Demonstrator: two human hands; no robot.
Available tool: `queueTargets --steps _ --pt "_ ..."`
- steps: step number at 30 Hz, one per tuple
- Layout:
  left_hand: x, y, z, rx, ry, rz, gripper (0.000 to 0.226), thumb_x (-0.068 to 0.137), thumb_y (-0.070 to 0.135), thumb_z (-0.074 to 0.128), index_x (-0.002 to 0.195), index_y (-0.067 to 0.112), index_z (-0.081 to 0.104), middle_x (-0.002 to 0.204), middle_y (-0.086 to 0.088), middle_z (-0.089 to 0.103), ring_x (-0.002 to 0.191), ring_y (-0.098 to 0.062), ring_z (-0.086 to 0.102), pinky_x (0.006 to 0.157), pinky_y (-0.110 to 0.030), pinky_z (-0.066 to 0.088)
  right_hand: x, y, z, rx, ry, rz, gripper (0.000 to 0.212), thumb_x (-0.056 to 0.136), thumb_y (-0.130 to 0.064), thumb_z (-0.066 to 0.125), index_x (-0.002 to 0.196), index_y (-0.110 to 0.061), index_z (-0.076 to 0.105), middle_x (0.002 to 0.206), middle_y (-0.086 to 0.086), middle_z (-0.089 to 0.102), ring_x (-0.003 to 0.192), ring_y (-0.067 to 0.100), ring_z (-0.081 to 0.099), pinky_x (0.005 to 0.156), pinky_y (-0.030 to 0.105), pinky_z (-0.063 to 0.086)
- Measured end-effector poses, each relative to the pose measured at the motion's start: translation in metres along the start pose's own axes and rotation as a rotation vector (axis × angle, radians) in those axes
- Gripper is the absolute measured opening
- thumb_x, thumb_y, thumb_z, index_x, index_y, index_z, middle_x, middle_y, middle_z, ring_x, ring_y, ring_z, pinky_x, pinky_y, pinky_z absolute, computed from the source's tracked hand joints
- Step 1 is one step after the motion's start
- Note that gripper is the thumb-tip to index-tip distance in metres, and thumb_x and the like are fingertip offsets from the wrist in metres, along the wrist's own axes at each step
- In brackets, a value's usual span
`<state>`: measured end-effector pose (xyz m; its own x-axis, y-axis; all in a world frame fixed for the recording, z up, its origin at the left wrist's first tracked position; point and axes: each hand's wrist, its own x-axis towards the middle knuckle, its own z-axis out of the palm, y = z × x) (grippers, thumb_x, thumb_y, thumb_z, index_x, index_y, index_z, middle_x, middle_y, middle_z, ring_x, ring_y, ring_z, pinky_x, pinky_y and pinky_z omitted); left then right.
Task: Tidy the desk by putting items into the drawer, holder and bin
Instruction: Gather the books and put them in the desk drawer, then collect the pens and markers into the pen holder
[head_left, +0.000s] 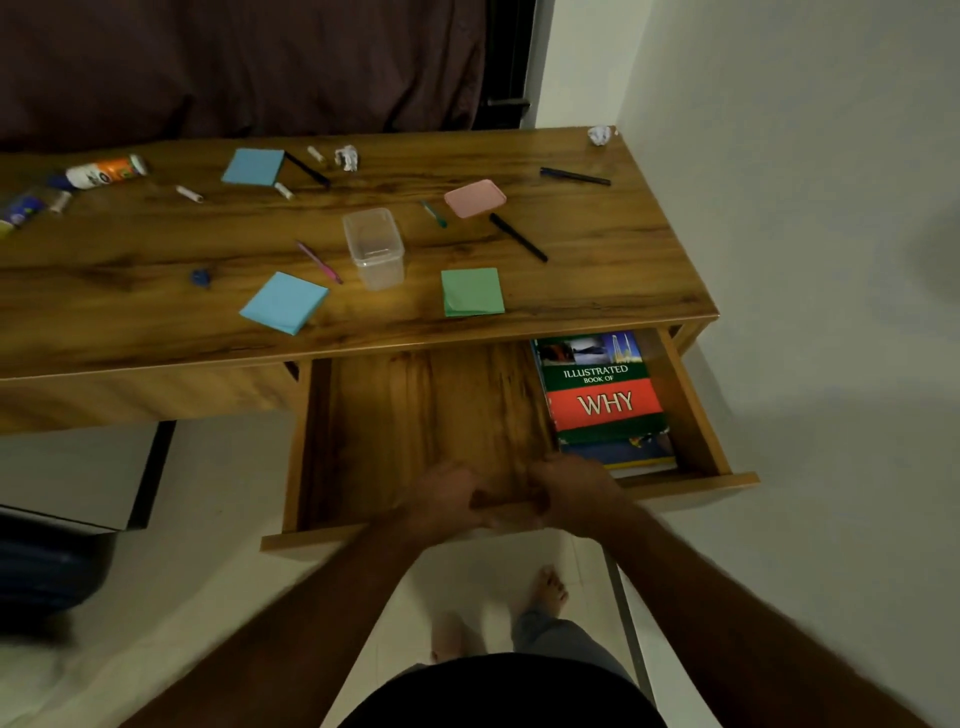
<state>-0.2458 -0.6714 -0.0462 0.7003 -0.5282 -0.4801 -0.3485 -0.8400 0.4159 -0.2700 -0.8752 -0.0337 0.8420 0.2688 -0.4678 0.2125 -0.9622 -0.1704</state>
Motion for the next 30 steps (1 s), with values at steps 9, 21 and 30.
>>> queueTargets --steps 9,21,30 --pt "0.003 -0.01 -0.007 0.007 0.114 -0.022 0.035 0.087 0.044 0.06 0.118 0.029 0.064 0.117 0.003 0.062 0.109 -0.018 0.056 0.088 -0.033 0.049 0.012 -0.005 -0.013 -0.105 0.12 0.115 0.048 0.076 -0.039 0.075 0.116 -0.024 0.053 0.123 0.002 0.057 0.116 0.025 0.051 0.098 0.042 0.04" --pt "0.055 -0.018 -0.054 0.34 0.388 -0.158 0.078 0.082 0.051 0.065 0.148 0.024 0.032 0.159 -0.005 0.017 0.148 -0.025 0.01 0.118 -0.045 0.014 0.082 0.014 -0.046 -0.1 0.324 0.119 0.093 0.073 -0.044 0.077 0.149 -0.028 0.026 0.156 0.008 0.024 0.144 0.031 0.02 0.114 0.051 0.025" --pt "0.098 -0.038 -0.084 0.302 0.515 -0.307 0.088 0.083 0.054 0.062 0.152 0.018 0.021 0.157 -0.005 0.022 0.146 -0.025 0.015 0.12 -0.043 0.011 0.141 0.038 -0.074 -0.163 0.38 0.111 0.089 0.074 -0.049 0.075 0.147 -0.019 0.034 0.153 0.011 0.031 0.144 0.033 0.022 0.115 0.054 0.021"
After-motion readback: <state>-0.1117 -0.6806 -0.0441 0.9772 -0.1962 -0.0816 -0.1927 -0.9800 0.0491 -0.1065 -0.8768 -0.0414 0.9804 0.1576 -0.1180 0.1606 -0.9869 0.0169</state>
